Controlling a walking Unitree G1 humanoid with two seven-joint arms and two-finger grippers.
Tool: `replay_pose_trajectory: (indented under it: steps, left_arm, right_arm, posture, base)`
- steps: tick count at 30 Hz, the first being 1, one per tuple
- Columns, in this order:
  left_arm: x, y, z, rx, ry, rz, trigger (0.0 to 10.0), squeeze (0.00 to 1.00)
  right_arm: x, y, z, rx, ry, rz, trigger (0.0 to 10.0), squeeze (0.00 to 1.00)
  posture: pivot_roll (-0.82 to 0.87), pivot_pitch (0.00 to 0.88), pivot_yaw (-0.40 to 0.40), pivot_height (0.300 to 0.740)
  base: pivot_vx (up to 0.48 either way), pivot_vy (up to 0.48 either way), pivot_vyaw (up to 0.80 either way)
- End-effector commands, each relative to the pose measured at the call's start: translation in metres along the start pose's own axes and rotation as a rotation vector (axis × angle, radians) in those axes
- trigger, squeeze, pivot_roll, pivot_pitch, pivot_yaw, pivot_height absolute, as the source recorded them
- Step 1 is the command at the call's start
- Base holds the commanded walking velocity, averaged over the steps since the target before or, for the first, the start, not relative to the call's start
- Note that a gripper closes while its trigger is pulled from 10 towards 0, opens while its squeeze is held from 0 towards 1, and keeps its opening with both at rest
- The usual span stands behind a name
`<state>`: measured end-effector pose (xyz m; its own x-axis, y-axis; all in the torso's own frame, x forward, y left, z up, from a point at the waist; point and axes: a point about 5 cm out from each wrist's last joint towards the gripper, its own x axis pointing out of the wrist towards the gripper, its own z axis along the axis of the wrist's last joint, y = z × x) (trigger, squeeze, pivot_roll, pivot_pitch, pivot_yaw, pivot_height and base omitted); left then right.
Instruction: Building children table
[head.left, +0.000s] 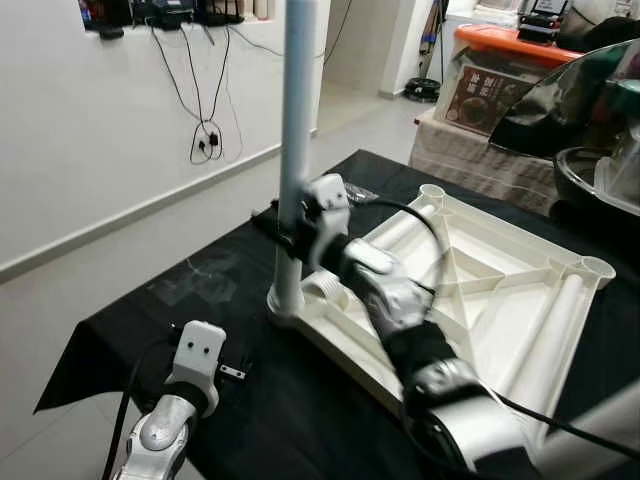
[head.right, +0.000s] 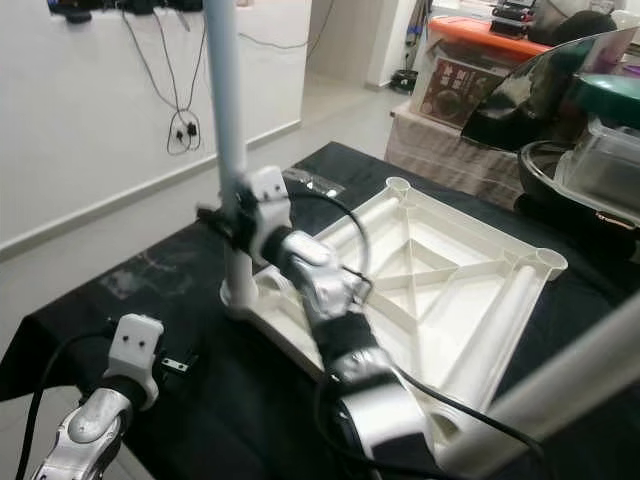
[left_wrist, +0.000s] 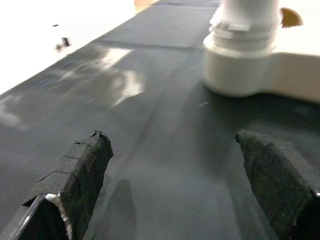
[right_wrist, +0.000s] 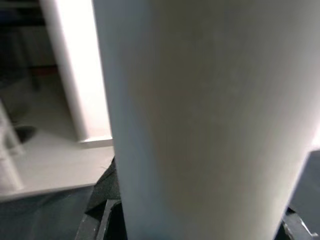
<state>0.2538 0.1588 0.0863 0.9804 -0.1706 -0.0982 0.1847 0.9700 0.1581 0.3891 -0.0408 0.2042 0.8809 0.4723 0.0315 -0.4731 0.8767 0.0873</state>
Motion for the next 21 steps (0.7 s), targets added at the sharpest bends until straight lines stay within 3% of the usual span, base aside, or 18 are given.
replay_pose_trajectory:
  steps: [1, 2, 3, 4, 5, 8, 9, 11, 12, 13, 15, 16, 18, 19, 20, 21]
  left_arm:
    - [-0.001, 0.000, -0.002, 0.002, 0.003, 0.004, 10.0, 0.00]
    - [-0.001, 0.000, -0.002, 0.002, 0.003, 0.004, 10.0, 0.00]
    - [-0.001, 0.000, -0.002, 0.002, 0.003, 0.002, 10.0, 0.00]
    - [-0.001, 0.000, -0.002, 0.002, 0.003, 0.002, 10.0, 0.00]
    - [0.000, 0.000, -0.002, 0.002, 0.003, 0.001, 10.0, 0.00]
    - [0.000, 0.001, -0.002, 0.003, 0.004, 0.001, 10.0, 0.00]
    - [0.000, 0.001, -0.002, 0.001, 0.005, -0.001, 10.0, 0.00]
    - [0.000, 0.001, -0.002, 0.001, 0.005, -0.001, 10.0, 0.00]
    - [0.000, 0.000, -0.003, 0.000, 0.006, -0.002, 10.0, 0.00]
    - [0.000, -0.001, -0.003, -0.002, 0.007, -0.005, 10.0, 0.00]
    - [0.000, -0.001, -0.003, -0.002, 0.007, -0.005, 10.0, 0.00]
    - [0.000, -0.003, -0.003, -0.003, 0.007, -0.007, 10.0, 0.00]
    - [0.001, -0.003, -0.003, -0.005, 0.006, -0.009, 10.0, 0.00]
    - [0.001, -0.003, -0.003, -0.004, 0.006, -0.010, 10.0, 0.00]
    - [0.002, -0.002, -0.003, -0.002, 0.005, -0.010, 10.0, 0.00]
    - [0.002, -0.001, -0.002, 0.000, 0.003, -0.008, 10.0, 0.00]
  right_arm:
    - [-0.014, -0.045, -0.025, 0.131, 0.123, -0.361, 0.0, 0.00]
    - [-0.014, -0.045, -0.025, 0.131, 0.123, -0.361, 0.0, 0.00]
    - [-0.022, -0.057, -0.029, 0.145, 0.120, -0.476, 0.0, 0.00]
    - [-0.022, -0.057, -0.029, 0.145, 0.120, -0.476, 0.0, 0.00]
    - [-0.032, -0.065, -0.032, 0.148, 0.109, -0.569, 0.0, 0.00]
    - [-0.043, -0.069, -0.031, 0.114, 0.084, -0.629, 0.0, 0.00]
    - [-0.059, -0.070, -0.029, 0.071, 0.043, -0.683, 0.0, 0.00]
    - [-0.059, -0.070, -0.029, 0.071, 0.043, -0.683, 0.0, 0.00]
    - [-0.074, -0.068, -0.026, 0.029, 0.005, -0.717, 0.0, 0.00]
    - [-0.087, -0.066, -0.024, -0.013, -0.027, -0.746, 3.1, 0.00]
    - [-0.087, -0.066, -0.024, -0.013, -0.027, -0.746, 3.1, 0.00]
    - [-0.098, -0.065, -0.025, -0.058, -0.028, -0.756, 10.0, 0.00]
    - [-0.101, -0.065, -0.027, -0.086, -0.026, -0.777, 10.0, 0.00]
    - [-0.098, -0.064, -0.025, -0.075, -0.064, -0.719, 10.0, 1.00]
    - [-0.094, -0.065, -0.023, -0.062, -0.084, -0.700, 10.0, 1.00]
    - [-0.080, -0.060, -0.017, -0.029, -0.113, -0.591, 10.0, 1.00]
  posture:
    - [0.11, 0.000, -0.114, 0.740]
    - [0.11, 0.000, -0.114, 0.740]
    - [0.11, 0.000, -0.113, 0.740]
    - [0.11, 0.000, -0.113, 0.740]
    - [0.10, 0.000, -0.109, 0.740]
    - [0.09, 0.000, -0.107, 0.740]
    - [0.08, 0.000, -0.106, 0.740]
    - [0.08, 0.000, -0.106, 0.740]
    - [0.08, 0.000, -0.103, 0.740]
    - [0.07, 0.000, -0.101, 0.740]
    - [0.07, 0.000, -0.101, 0.740]
    - [0.07, 0.000, -0.098, 0.740]
    - [0.07, 0.000, -0.096, 0.740]
    - [0.07, 0.000, -0.095, 0.740]
    - [0.07, 0.000, -0.096, 0.740]
    - [0.08, 0.000, -0.099, 0.740]
  base:
    - [0.000, 0.000, 0.00]
    - [0.000, 0.000, 0.00]
    - [0.000, 0.000, 0.00]
    - [0.000, 0.000, 0.00]
    - [0.000, 0.000, 0.00]
    - [0.000, 0.000, 0.00]
    - [0.000, 0.000, 0.00]
    - [0.000, 0.000, 0.00]
    - [0.000, 0.000, 0.00]
    - [0.000, 0.000, 0.00]
    - [0.000, 0.000, 0.00]
    - [0.000, 0.000, 0.00]
    - [0.000, 0.000, 0.00]
    - [0.000, 0.000, 0.00]
    - [0.000, 0.000, 0.00]
    - [0.000, 0.000, 0.00]
